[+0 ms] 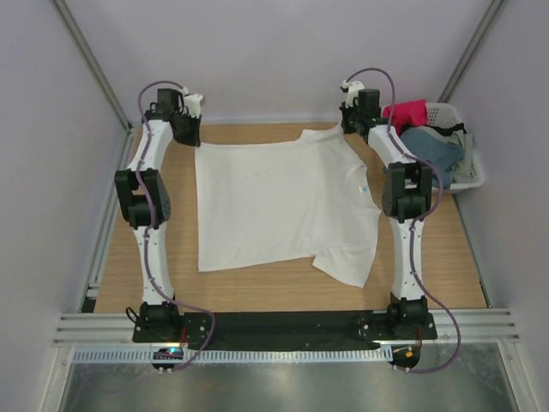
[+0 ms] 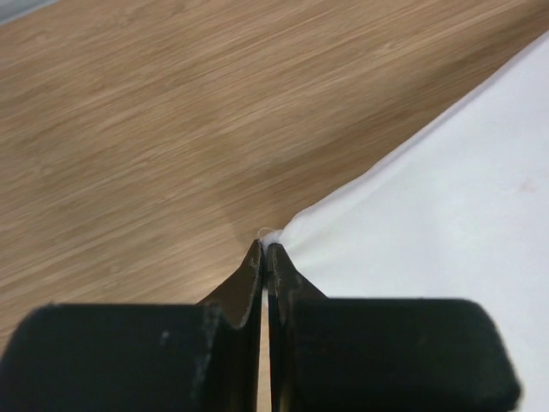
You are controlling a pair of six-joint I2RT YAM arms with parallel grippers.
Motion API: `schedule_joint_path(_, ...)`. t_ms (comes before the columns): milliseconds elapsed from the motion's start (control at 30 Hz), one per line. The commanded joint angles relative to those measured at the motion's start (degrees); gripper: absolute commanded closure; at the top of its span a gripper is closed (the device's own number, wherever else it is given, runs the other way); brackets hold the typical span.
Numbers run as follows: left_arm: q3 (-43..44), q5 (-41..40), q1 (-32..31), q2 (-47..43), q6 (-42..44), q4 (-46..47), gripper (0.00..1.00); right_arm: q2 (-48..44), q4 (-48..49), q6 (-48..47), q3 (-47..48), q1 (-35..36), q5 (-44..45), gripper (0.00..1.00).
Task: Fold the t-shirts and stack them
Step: Fold the tshirt
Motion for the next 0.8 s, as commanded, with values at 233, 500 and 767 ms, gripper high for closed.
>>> schedule_joint_path(233,-6.97,5.55,-2.71,-17.23,0.61,-4.74,1.0,-23.51,3.21,-0.42,-17.44,-0.22,-4.12,0.99)
schedule_joint_path(500,-15.49,7.31,-3.59,-23.65,1.93,-10.02,1.0,-34.84,-0.04,-0.42,-32.1,-0.31,-7.72,0.99)
schedule_joint_path(767,-29.64,4.41,-3.24,-32.87,1.67,-5.28,1.0,-44.42,-0.04,-1.29,-44.34,-0.22,-8.6,0.99)
